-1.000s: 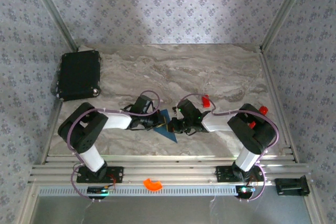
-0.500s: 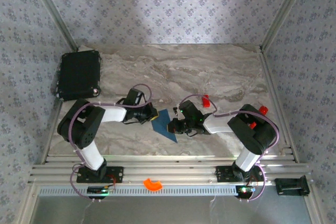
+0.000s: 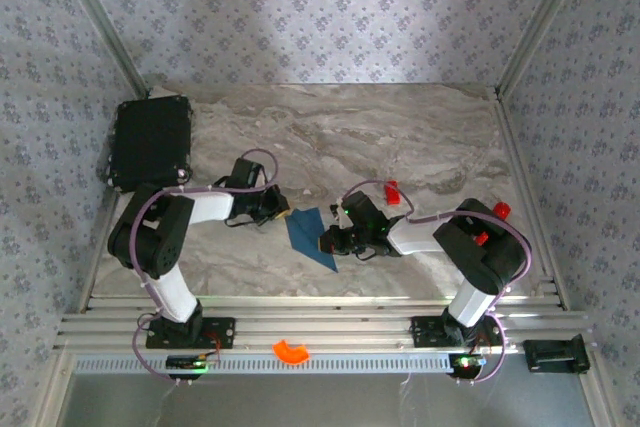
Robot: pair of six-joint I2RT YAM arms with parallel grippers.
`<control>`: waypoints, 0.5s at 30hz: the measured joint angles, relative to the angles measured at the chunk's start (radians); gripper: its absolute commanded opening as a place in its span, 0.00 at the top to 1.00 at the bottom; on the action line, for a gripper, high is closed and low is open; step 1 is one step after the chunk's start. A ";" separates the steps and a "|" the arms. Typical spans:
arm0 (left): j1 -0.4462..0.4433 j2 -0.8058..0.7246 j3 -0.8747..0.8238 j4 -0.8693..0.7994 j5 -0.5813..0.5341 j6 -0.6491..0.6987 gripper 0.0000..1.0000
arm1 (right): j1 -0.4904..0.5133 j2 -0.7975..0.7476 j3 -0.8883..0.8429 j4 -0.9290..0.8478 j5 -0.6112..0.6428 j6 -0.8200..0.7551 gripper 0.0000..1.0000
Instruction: Fold a paper plane with a square sheet of paper (pick it up from the middle)
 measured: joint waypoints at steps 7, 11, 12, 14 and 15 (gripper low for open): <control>-0.032 -0.159 0.000 -0.043 -0.065 0.004 0.96 | -0.015 0.000 0.000 -0.014 -0.027 -0.018 1.00; -0.118 -0.169 0.000 -0.023 -0.062 0.023 0.97 | -0.023 -0.001 0.001 -0.027 -0.043 -0.026 1.00; -0.139 -0.156 0.000 -0.018 -0.056 0.029 0.97 | -0.024 -0.002 0.001 -0.030 -0.045 -0.026 1.00; -0.161 -0.116 0.000 -0.004 -0.040 0.036 0.97 | -0.026 -0.005 0.002 -0.039 -0.049 -0.026 1.00; -0.164 -0.090 0.000 0.002 -0.037 0.040 0.98 | -0.028 -0.006 0.002 -0.043 -0.050 -0.027 1.00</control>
